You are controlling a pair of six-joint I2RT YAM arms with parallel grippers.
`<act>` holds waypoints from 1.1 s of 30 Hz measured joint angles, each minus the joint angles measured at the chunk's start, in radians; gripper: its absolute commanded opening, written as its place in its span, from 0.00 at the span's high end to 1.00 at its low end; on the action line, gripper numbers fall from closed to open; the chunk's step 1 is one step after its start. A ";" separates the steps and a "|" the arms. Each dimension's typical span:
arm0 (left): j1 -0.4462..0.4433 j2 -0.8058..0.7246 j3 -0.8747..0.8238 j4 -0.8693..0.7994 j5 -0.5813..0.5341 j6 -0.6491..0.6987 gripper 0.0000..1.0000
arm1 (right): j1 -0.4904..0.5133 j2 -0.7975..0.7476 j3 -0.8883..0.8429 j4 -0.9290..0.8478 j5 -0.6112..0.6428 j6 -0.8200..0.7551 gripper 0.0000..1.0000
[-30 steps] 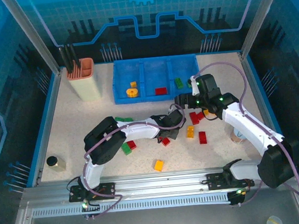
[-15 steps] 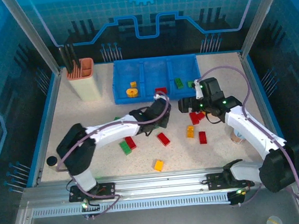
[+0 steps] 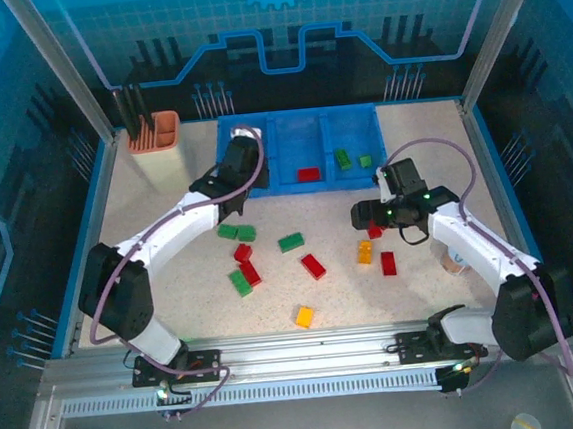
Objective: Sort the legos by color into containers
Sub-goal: Place the lego in the container.
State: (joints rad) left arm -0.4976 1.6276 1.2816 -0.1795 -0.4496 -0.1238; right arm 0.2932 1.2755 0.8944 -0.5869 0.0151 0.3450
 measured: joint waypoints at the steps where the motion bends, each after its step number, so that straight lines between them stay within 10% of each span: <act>1: 0.014 0.012 0.015 0.013 -0.001 0.001 0.71 | 0.000 0.010 -0.006 0.000 0.000 0.002 0.12; 23: 0.136 0.396 0.254 0.054 0.038 0.022 0.68 | 0.000 0.286 -0.006 0.012 -0.005 0.014 0.25; 33: 0.152 0.466 0.306 0.053 0.067 0.018 0.41 | 0.003 0.358 0.062 0.023 0.021 0.014 0.33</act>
State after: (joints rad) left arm -0.3454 2.0933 1.5879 -0.1261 -0.3828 -0.1059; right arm 0.2966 1.6337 0.9562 -0.5640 0.0364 0.3588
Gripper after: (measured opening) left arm 0.520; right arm 0.693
